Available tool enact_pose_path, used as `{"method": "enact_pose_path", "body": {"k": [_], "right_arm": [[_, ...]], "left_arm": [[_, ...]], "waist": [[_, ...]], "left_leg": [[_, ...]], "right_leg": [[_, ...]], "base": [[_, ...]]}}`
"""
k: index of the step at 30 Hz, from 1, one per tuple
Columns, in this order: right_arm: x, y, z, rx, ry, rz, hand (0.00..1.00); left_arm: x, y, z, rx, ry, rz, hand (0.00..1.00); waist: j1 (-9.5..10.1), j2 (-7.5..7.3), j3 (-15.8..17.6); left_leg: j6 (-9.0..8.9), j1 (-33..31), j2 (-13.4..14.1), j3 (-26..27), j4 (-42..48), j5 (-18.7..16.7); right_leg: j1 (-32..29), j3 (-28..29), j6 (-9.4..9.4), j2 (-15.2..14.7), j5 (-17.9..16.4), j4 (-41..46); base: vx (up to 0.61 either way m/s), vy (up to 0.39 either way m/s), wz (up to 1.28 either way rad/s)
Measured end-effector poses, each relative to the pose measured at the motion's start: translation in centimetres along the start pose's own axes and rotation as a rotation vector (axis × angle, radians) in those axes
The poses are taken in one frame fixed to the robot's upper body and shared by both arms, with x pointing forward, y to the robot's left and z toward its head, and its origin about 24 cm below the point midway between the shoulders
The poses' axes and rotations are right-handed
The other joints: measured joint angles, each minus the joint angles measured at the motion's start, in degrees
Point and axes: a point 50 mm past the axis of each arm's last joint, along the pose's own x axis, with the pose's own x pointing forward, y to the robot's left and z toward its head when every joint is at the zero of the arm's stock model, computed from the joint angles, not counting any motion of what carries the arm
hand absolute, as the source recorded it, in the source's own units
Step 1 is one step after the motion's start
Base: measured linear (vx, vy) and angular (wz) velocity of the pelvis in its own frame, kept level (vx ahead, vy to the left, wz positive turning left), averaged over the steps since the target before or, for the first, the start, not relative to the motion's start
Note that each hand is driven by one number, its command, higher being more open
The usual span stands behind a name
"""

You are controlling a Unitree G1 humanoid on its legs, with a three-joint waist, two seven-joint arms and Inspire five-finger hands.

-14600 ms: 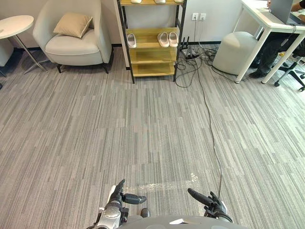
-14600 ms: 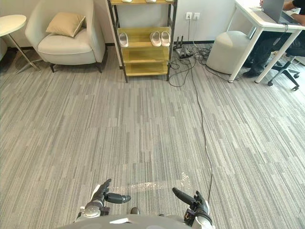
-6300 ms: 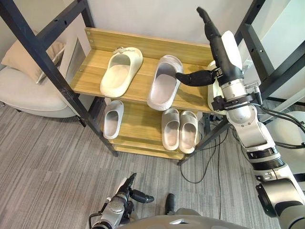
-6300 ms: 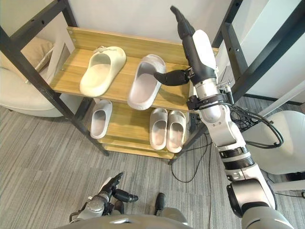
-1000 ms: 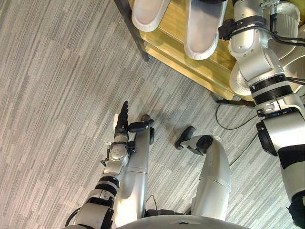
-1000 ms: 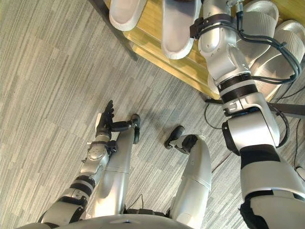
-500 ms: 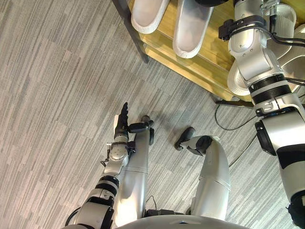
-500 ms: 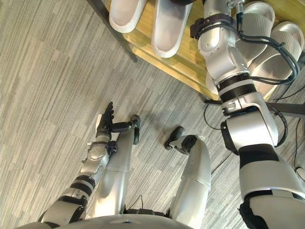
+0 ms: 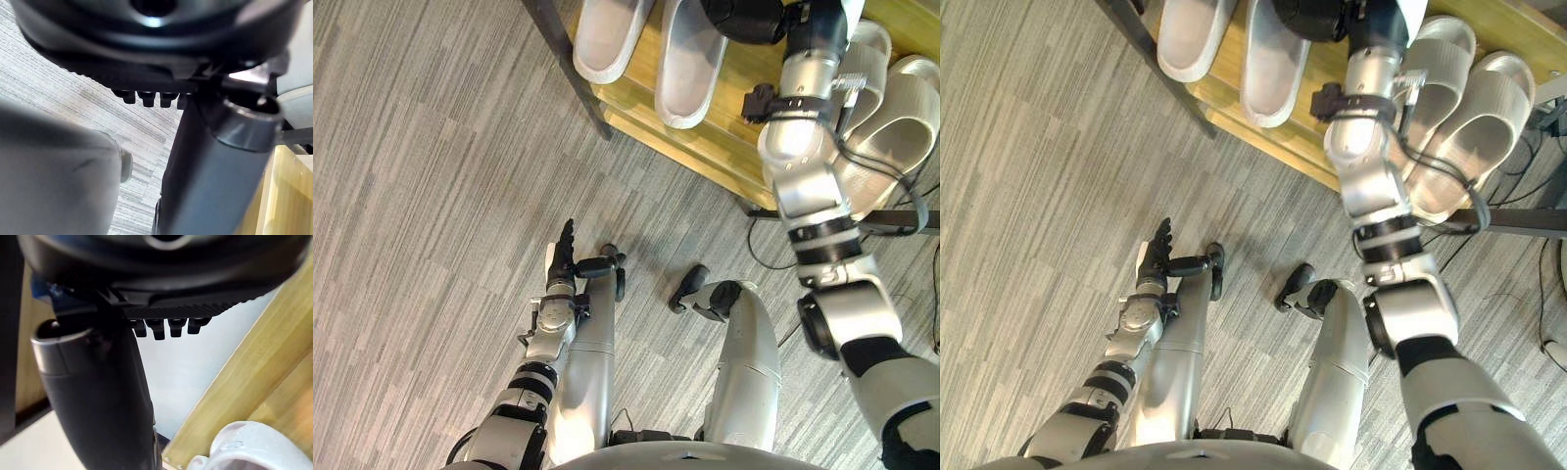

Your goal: Organize the slippers on the shoe rack

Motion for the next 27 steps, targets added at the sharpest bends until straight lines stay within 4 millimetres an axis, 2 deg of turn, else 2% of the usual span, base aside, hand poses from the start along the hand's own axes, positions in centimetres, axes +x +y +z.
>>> {"method": "enact_pose_path", "body": {"k": [1,2,7,11,22,27], "right_arm": [[-1.3,0.4,-0.2,0.066,0.035,-0.019,1.0],[-1.6,0.4,-0.3,0.082,0.045,-0.023,1.0],[-6.4,1.7,-3.2,0.203,0.285,-0.02,1.0],[-8.2,2.4,-3.9,0.302,0.387,0.01,1.0],[-10.5,4.7,-4.6,0.601,0.538,0.128,1.0],[-11.2,6.4,-3.9,0.78,0.598,0.17,1.0]], "left_arm": [[0.0,0.3,-0.1,-0.002,0.006,0.016,1.0],[0.0,0.3,-0.1,0.0,0.009,0.018,1.0],[0.0,0.5,-0.4,0.006,0.036,0.039,1.0],[-0.1,0.5,-0.5,0.005,0.038,0.053,1.0],[-0.1,0.6,-0.8,-0.021,0.068,0.092,1.0],[-0.1,0.6,-0.9,-0.02,0.077,0.092,1.0]], "waist": [[-0.46,-0.05,0.0],[-0.52,-0.05,0.0],[-0.81,-0.09,0.0],[-0.75,-0.15,-0.1],[-0.65,-0.29,-0.1],[-0.43,-1.01,-0.6]], "left_leg": [[-0.01,0.1,0.2,0.0,0.0,0.0],[-0.01,0.1,0.2,0.1,0.0,0.0],[-0.25,1.6,0.8,0.1,-0.3,-0.1],[-0.3,1.9,0.9,0.1,-0.5,-0.2],[-0.33,2.9,1.0,-0.2,-1.3,-0.2],[-0.41,3.7,0.9,-0.2,-1.8,-0.2]], "right_leg": [[0.1,0.1,0.03,0.2,0.0,-0.1],[0.1,0.1,0.04,0.3,0.0,-0.1],[1.4,0.1,0.06,0.8,0.0,-0.4],[1.7,0.0,0.23,1.0,0.1,-0.7],[3.2,-0.5,0.17,1.3,0.3,-1.8],[3.8,-0.6,0.17,1.3,0.3,-2.0]], "base": [[0.01,0.016,-0.07],[0.0,0.02,-0.07],[-0.01,0.024,-0.04],[-0.01,0.01,0.0],[0.0,0.019,0.0],[-0.01,0.02,0.01]]}}
